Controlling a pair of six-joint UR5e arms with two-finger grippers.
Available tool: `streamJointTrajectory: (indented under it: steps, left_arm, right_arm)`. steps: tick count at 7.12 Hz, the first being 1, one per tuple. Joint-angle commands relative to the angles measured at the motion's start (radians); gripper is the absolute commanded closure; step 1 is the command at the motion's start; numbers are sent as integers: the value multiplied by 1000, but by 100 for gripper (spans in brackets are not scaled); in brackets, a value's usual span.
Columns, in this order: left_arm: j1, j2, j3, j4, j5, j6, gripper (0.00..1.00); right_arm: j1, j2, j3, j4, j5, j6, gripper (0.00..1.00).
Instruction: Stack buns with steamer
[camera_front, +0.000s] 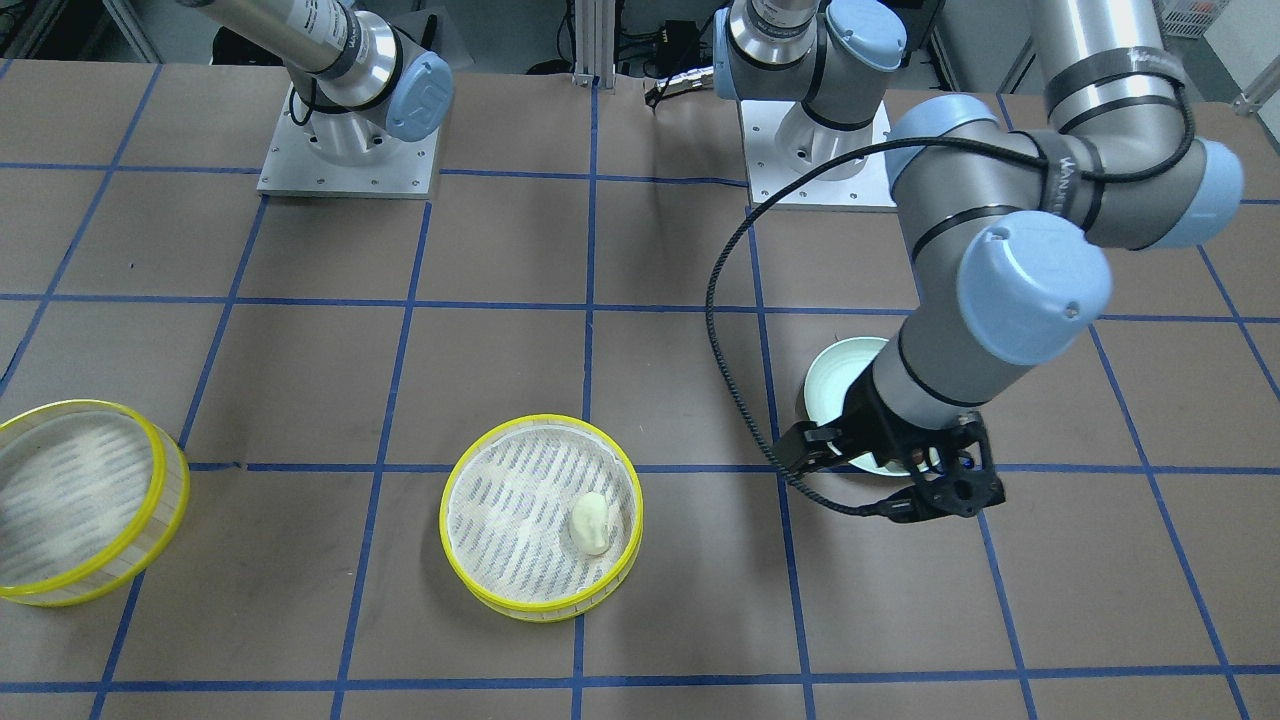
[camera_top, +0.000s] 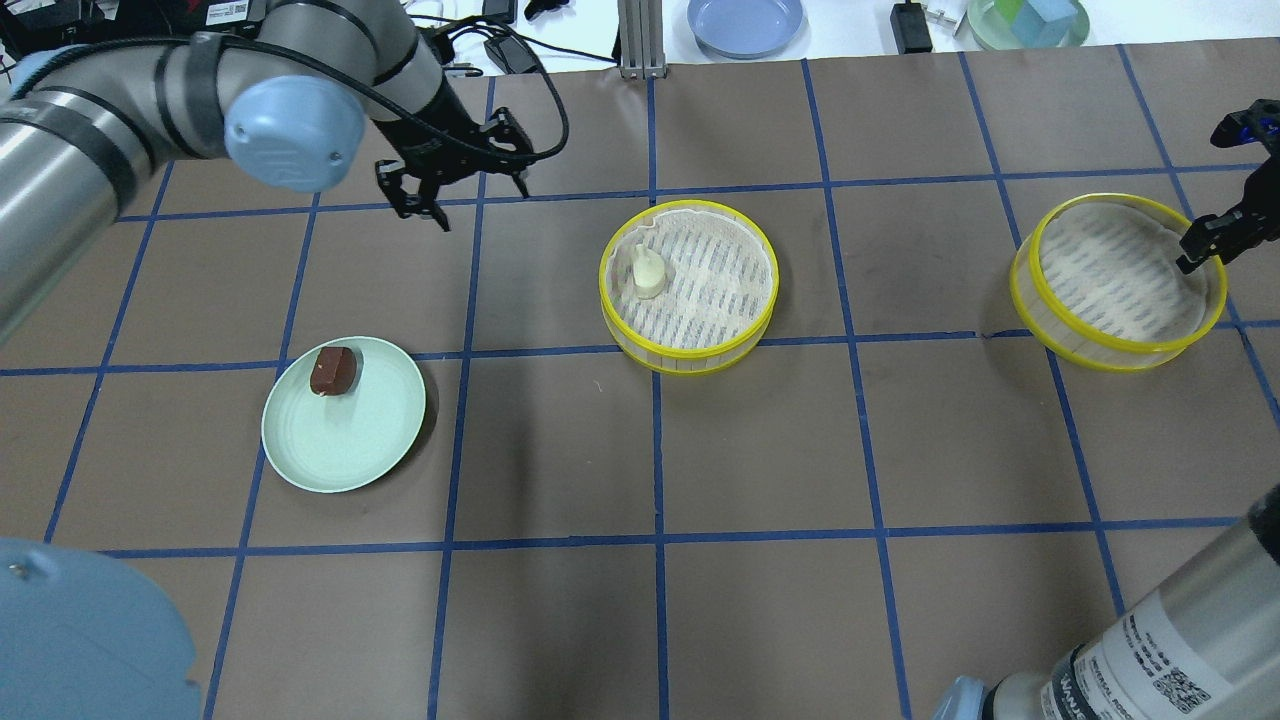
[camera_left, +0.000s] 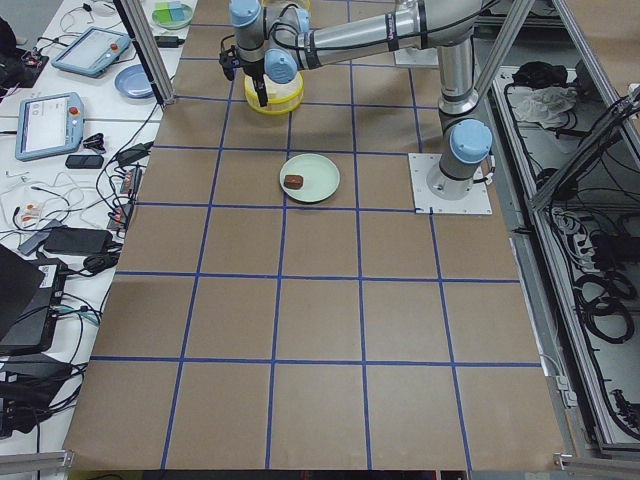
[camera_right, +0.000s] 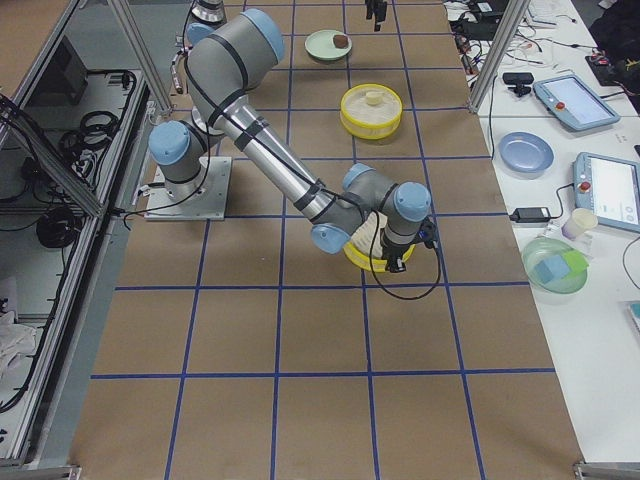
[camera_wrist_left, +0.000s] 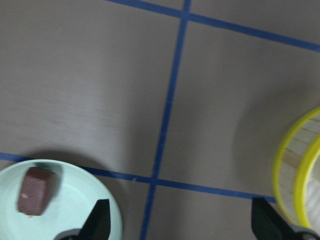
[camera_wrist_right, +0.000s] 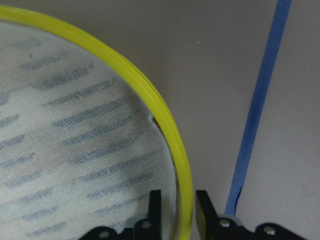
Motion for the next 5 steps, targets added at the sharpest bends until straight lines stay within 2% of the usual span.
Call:
streamJointTrajectory:
  steps: [1,2,3,5]
  left_arm:
    - [120,20,-69,-46,73,223,0]
    - [152,20,-133,-34,80,327,0]
    - [174,15,-199,-11,106,418,0]
    - [182,-14,-303,139,110,500,0]
  right_arm:
    - [0,2,-1,-7,0,-3,95]
    - [0,-2,-4,-9,0,-1,100]
    - [1,-19,-14,-11,2,0,100]
    - [38,-97,-14,67,0,53,100]
